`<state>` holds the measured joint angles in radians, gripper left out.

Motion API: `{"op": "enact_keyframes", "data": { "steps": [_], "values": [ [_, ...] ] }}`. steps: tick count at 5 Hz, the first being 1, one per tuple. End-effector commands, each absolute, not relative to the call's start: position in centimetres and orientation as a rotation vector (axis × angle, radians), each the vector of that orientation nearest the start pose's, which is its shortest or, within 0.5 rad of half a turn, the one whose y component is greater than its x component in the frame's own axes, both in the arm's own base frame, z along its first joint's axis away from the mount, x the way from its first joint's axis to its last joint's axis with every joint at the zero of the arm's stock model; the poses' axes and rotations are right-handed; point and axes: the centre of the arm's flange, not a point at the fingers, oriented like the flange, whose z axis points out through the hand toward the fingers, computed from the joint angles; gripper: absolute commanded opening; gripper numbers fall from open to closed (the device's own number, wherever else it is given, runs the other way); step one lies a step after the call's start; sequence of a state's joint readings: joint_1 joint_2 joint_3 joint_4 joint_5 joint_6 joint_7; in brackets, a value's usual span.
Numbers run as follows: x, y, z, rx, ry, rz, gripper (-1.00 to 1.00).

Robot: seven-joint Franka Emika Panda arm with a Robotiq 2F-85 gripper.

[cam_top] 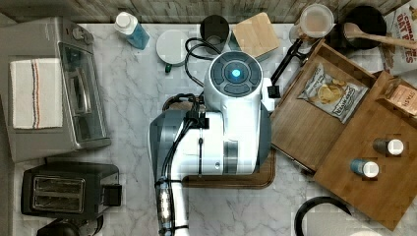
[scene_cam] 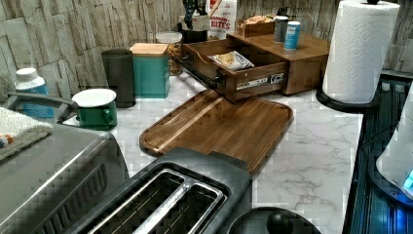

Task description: Place the butter on the board.

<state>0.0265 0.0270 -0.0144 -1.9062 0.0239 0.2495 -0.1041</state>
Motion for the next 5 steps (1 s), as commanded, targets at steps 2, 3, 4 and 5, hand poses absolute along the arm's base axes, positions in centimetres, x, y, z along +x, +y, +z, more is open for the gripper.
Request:
{"op": "enact_keyframes", "data": {
  "steps": [2, 3, 4, 5],
  "values": [
    [53.1, 4.2, 46.0, -2.951, 1.034, 0.063, -1.00],
    [51.1, 8.6, 44.6, -2.890, 1.090, -0.004, -1.00],
    [49.6, 12.1, 42.6, -2.902, 1.134, -0.007, -1.00],
    [46.8, 13.8, 39.6, -2.894, 1.157, -0.057, -1.00]
  ]
}}
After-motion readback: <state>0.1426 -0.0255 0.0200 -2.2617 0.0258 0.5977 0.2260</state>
